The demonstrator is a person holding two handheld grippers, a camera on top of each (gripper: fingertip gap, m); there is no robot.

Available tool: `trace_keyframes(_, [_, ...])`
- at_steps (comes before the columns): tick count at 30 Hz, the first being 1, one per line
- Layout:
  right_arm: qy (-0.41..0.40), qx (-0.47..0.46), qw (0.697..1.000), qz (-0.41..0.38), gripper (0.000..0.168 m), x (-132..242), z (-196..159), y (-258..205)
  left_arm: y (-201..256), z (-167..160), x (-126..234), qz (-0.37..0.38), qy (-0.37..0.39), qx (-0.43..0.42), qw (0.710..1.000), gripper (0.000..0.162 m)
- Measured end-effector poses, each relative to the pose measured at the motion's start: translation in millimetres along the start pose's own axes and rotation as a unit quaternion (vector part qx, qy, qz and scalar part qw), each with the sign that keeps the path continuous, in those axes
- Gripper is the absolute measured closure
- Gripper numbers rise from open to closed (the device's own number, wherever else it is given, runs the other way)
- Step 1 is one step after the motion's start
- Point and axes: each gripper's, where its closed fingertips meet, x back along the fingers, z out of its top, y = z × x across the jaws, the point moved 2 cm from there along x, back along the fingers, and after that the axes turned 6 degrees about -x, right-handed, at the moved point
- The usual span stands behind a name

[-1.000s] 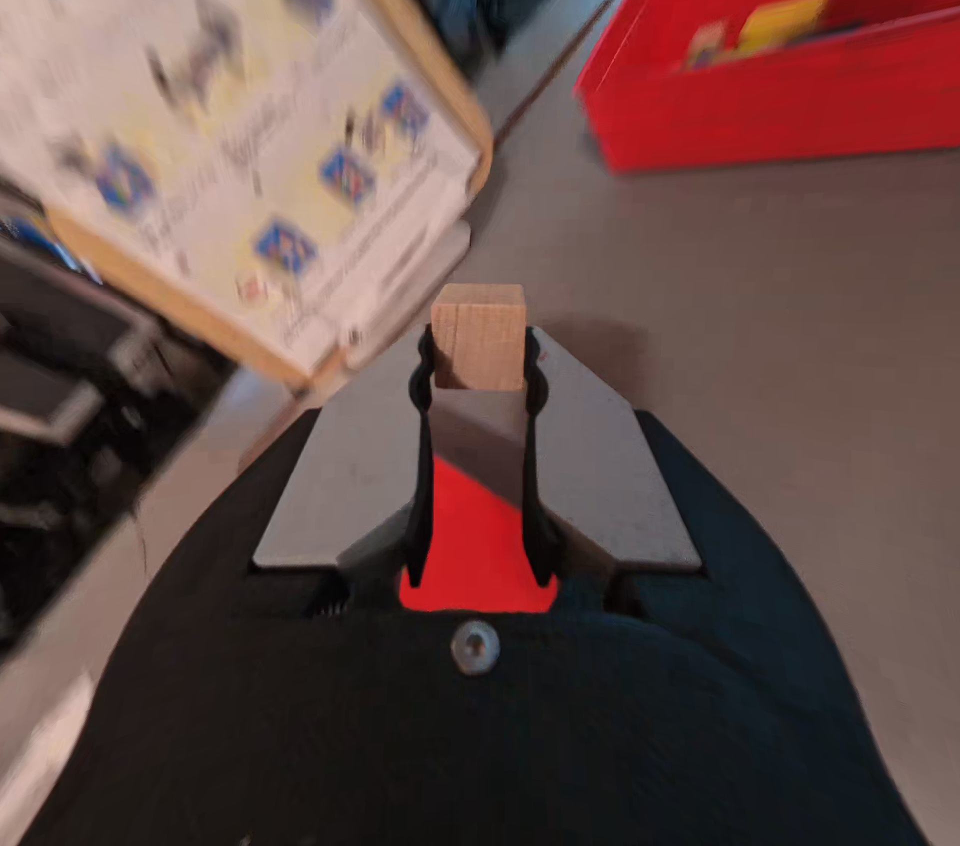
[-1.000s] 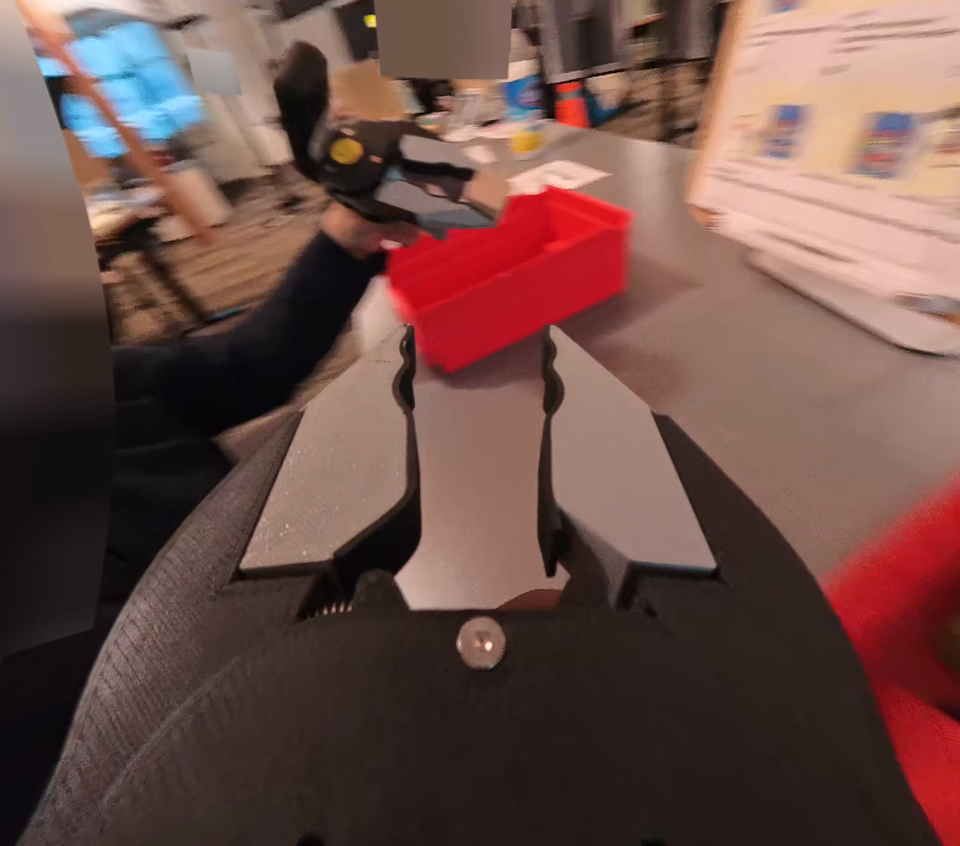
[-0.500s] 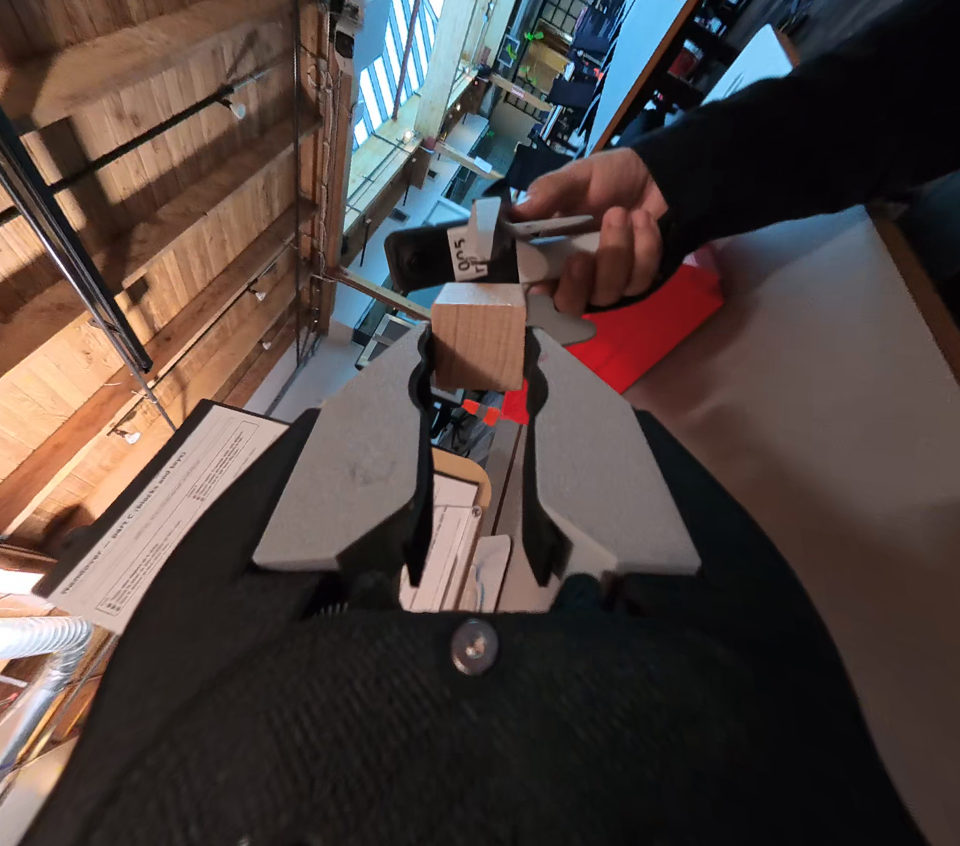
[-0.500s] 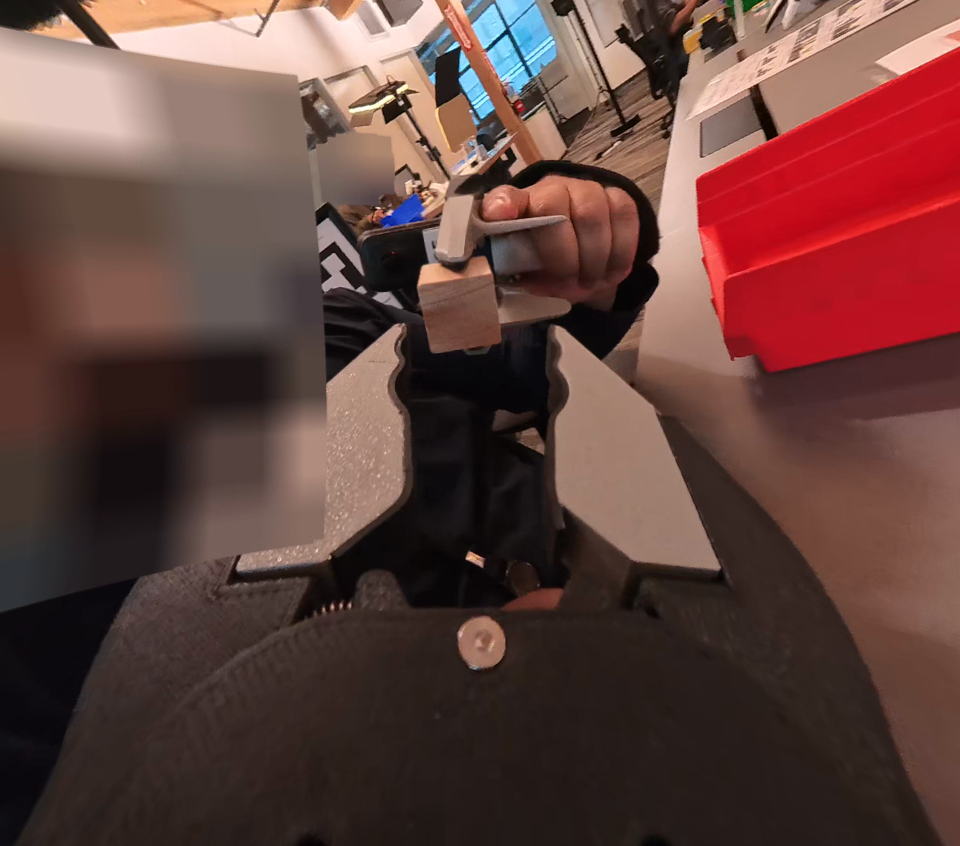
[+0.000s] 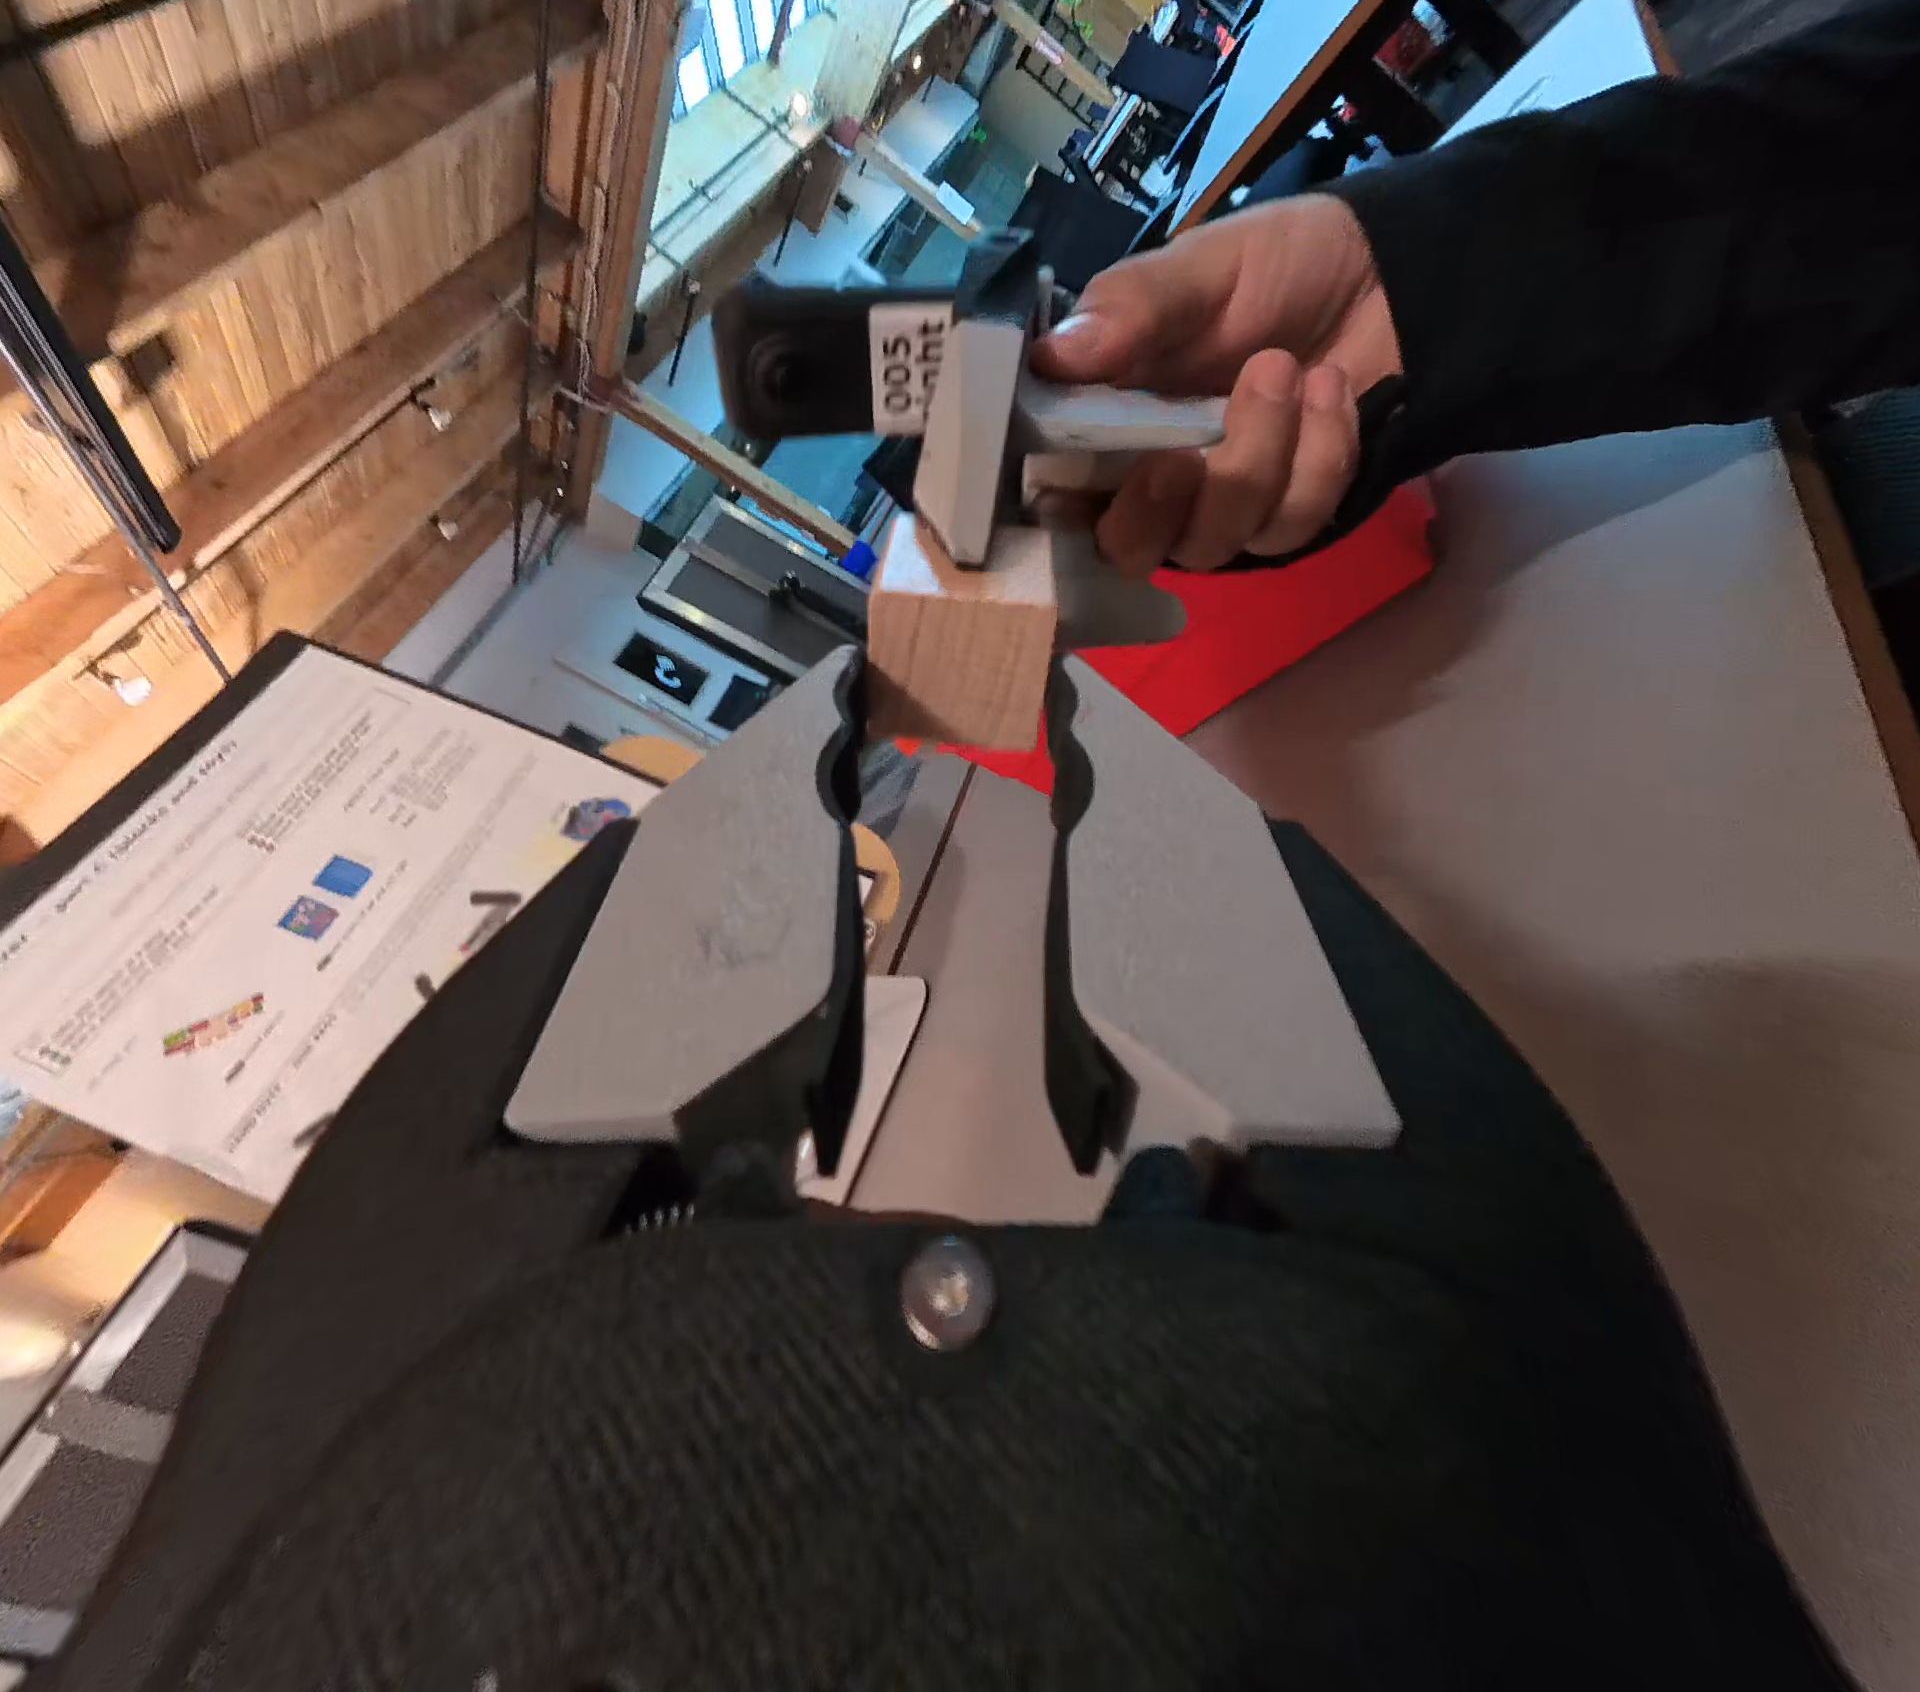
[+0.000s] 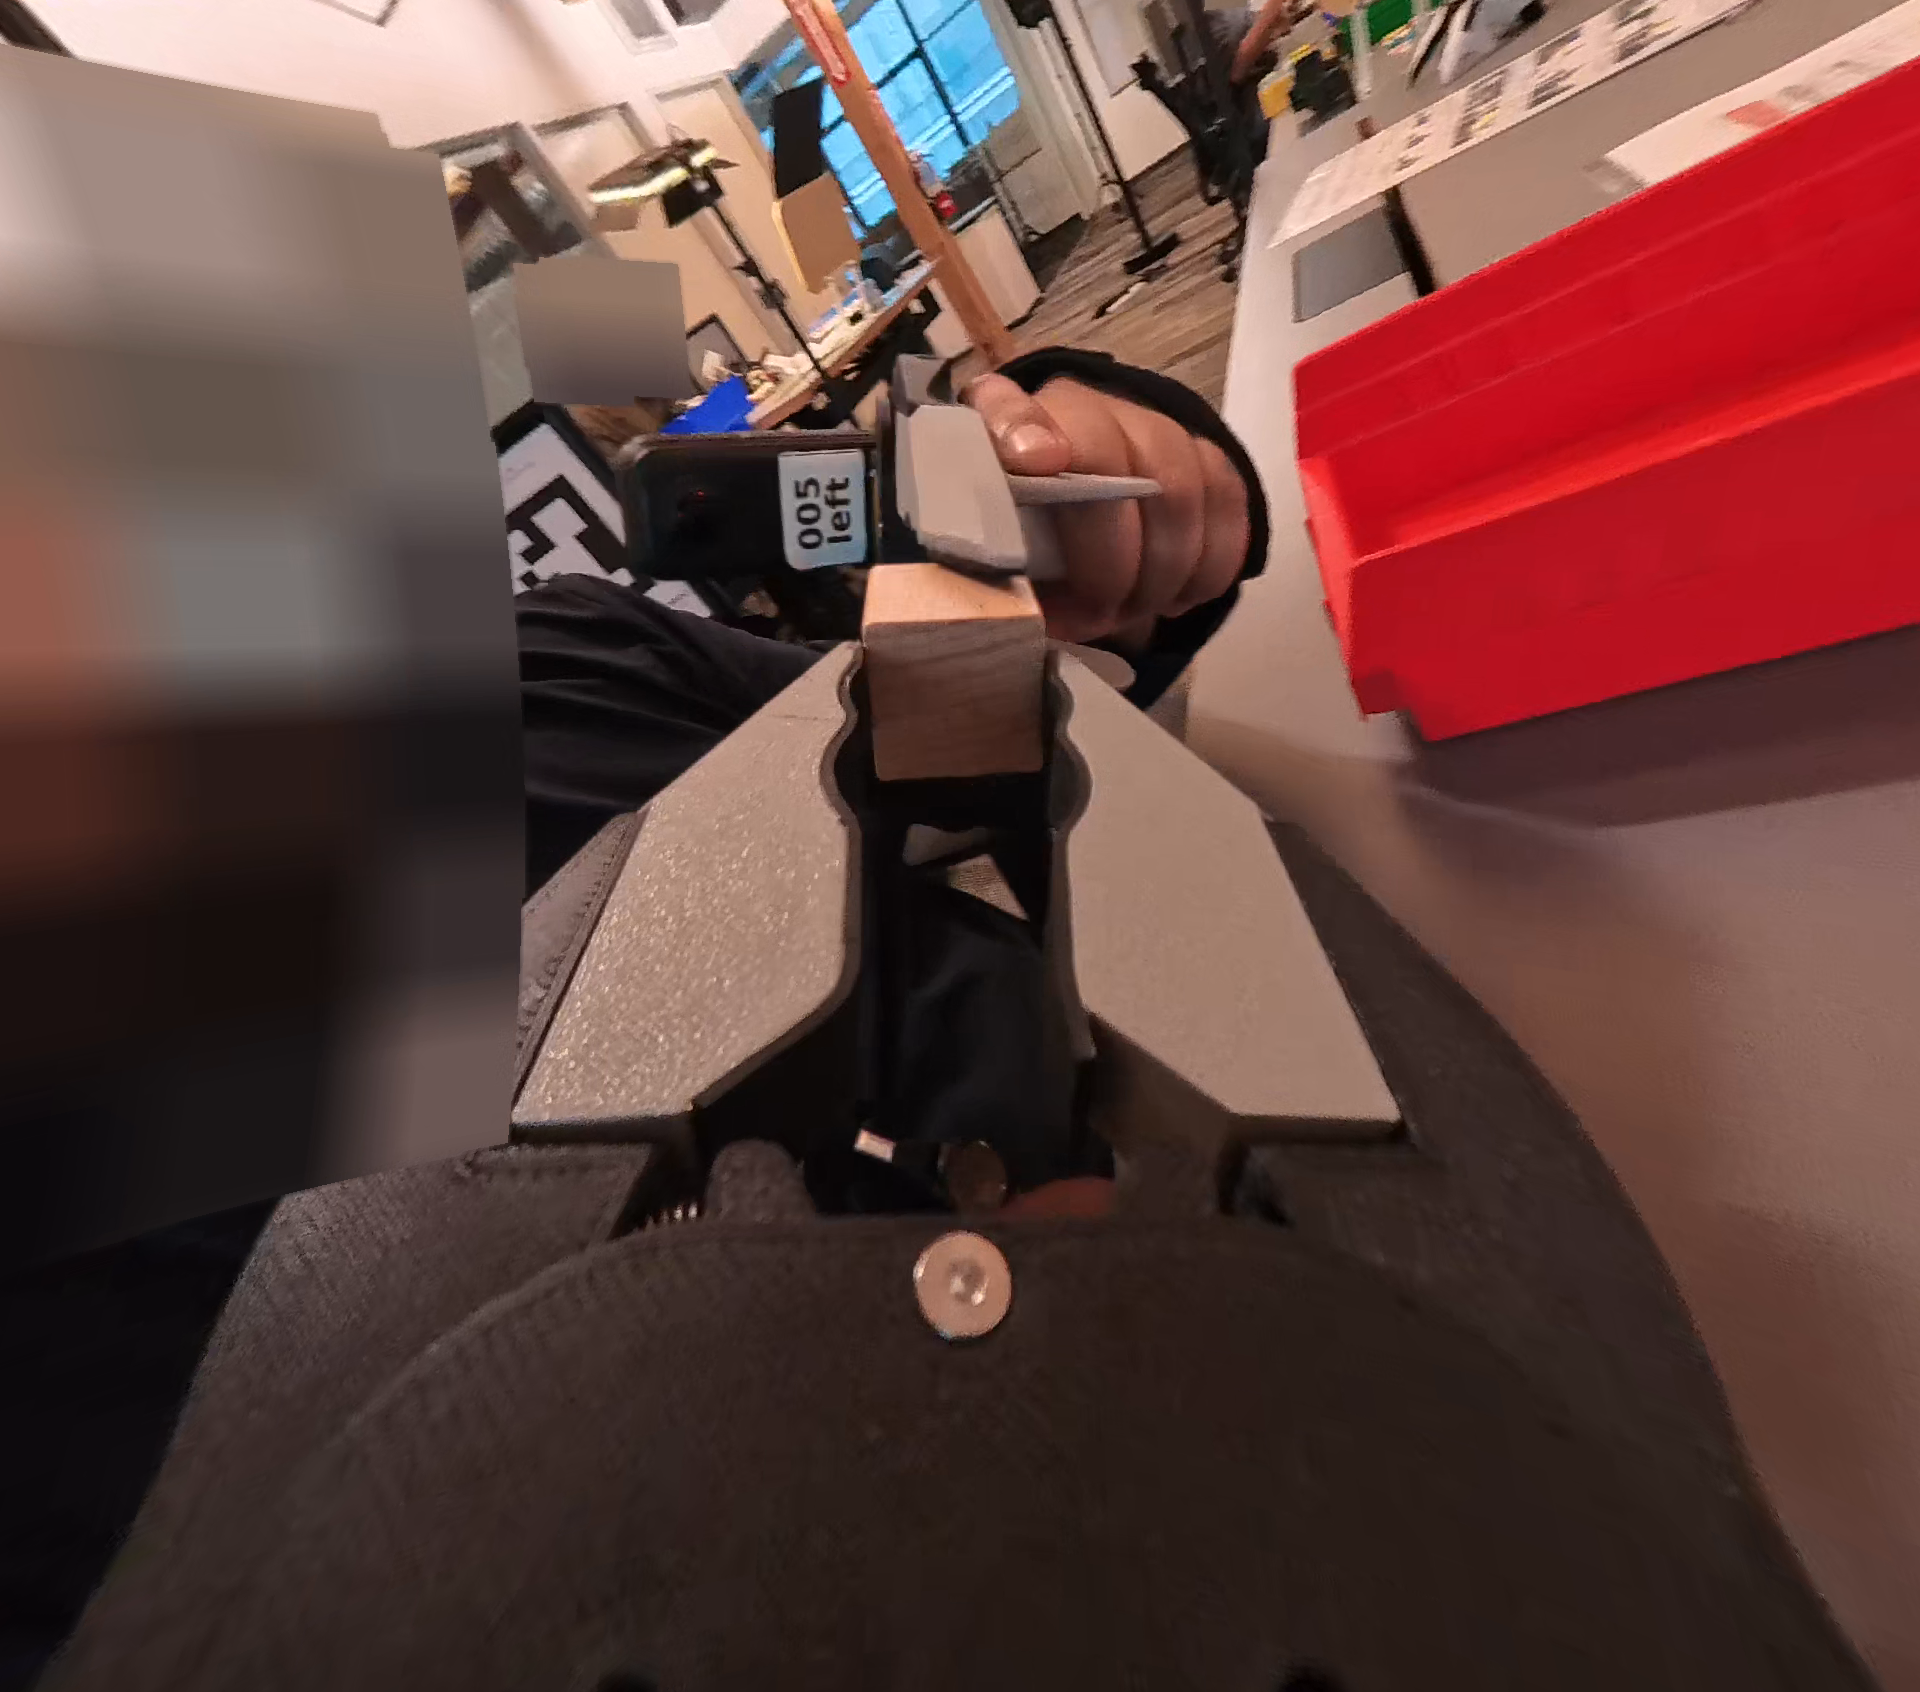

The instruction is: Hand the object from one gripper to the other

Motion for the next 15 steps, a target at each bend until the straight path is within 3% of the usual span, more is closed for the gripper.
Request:
trace_keyframes(1, [0.01, 0.011, 1.0, -0.012, 0.137, 9.9, 5.1, -2.0, -3.5, -0.1, 1.5, 0.007, -0.001, 0.008, 1.0, 0.13])
trace_keyframes(3, [0.05, 0.04, 0.996, -0.055, 0.138, 44.7, 20.9, -6.9, -12.9, 1.7, 7.8, 0.023, 0.003, 0.019, 1.0, 0.132])
trace_keyframes(5, [0.095, 0.088, 0.971, -0.202, 0.138, 102.7, 35.8, 7.7, -25.7, 0.6, 14.6, 0.042, -0.001, 0.042, 0.998, 0.136])
trace_keyframes(7, [0.115, 0.101, 0.901, -0.406, 0.138, 183.6, 36.7, 33.4, -36.5, -1.4, 19.8, 0.056, -0.001, 0.076, 0.996, 0.14])
trace_keyframes(10, [0.108, 0.036, 0.747, -0.655, 0.138, 311.5, 5.6, 56.7, -45.7, -8.3, 22.4, 0.067, -0.005, 0.113, 0.991, 0.144])
trace_keyframes(12, [0.072, -0.032, 0.699, -0.711, 0.138, 358.8, -29.7, 66.5, -47.2, -12.8, 21.4, 0.074, -0.008, 0.12, 0.99, 0.146])
trace_keyframes(15, [0.018, -0.101, 0.676, -0.73, 0.138, 385.6, -67.3, 88.7, -42.4, -12.4, 16.4, 0.07, 0.003, 0.133, 0.989, 0.15])
